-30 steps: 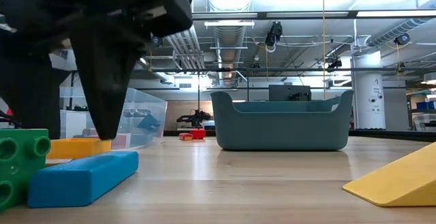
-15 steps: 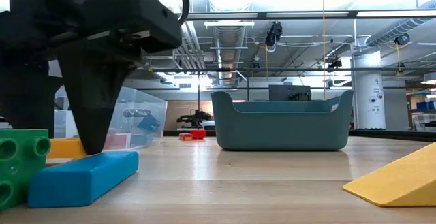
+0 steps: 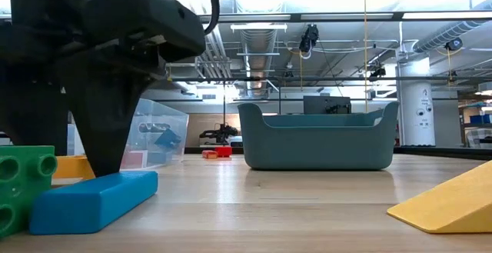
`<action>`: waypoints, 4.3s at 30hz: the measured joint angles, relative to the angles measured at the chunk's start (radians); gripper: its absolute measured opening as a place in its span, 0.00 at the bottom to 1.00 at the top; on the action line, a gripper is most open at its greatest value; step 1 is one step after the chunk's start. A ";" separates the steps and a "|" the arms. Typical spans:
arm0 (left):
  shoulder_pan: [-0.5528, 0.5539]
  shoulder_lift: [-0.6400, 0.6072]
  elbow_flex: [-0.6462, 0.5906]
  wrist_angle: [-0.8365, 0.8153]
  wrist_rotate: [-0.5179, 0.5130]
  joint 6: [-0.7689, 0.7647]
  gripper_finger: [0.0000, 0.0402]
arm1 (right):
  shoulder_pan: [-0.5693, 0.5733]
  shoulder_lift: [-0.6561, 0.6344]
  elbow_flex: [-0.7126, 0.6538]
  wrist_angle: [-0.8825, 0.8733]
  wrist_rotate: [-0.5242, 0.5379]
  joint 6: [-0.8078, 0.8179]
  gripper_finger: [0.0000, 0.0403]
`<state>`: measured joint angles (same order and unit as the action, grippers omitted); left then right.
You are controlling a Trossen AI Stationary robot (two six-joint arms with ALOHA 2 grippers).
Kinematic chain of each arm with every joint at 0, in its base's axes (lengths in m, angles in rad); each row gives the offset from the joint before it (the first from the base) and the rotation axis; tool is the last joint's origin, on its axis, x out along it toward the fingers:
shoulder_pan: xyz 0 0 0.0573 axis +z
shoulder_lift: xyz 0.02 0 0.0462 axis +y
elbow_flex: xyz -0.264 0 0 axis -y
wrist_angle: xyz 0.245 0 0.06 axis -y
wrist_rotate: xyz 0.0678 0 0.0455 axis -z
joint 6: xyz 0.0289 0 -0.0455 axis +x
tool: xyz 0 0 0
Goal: Sort blocks by size
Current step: Put the yellow square game piece into the blue bin, then put the top middle orange square game piece into the blue bin
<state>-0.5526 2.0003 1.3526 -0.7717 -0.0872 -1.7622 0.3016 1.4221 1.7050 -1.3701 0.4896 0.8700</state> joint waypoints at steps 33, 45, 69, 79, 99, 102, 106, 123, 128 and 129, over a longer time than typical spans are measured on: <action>0.236 -0.145 0.237 -0.062 -0.125 0.584 0.34 | 0.000 0.001 -0.013 0.000 0.000 0.001 0.46; 0.479 -0.138 0.237 0.047 -0.110 0.840 0.35 | 0.060 0.001 -0.013 -0.030 0.000 0.132 0.49; 0.469 -0.189 0.435 -0.231 -0.205 0.931 0.51 | 0.065 0.001 -0.013 -0.030 0.004 0.198 0.48; 0.475 -0.367 0.651 -0.545 -0.415 1.140 0.51 | -0.263 0.059 -0.013 -0.024 -0.167 0.140 0.46; 0.669 -0.688 0.608 -0.496 -0.428 1.589 0.51 | -0.706 0.525 -0.013 0.165 -0.542 -0.057 0.72; 0.731 -0.728 0.608 -0.496 -0.426 1.642 0.51 | -0.707 0.565 -0.013 0.184 -0.544 -0.040 0.72; 0.776 -0.764 0.608 -0.495 -0.421 1.675 0.51 | -0.706 0.595 -0.015 0.190 -0.547 -0.017 0.70; 0.781 -0.785 0.608 -0.496 -0.419 1.747 0.51 | -0.734 0.603 -0.167 0.350 -0.576 0.039 0.64; 0.782 -0.770 0.608 -0.496 -0.418 1.761 0.51 | -0.730 0.603 -0.200 0.438 -0.576 0.039 0.64; 0.782 -0.767 0.608 -0.496 -0.418 1.764 0.51 | -0.730 0.603 -0.202 0.443 -0.576 0.039 0.64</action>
<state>0.2295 1.2332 1.9610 -1.2678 -0.5056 0.0018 -0.4286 2.0247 1.5025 -0.9268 -0.0864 0.9092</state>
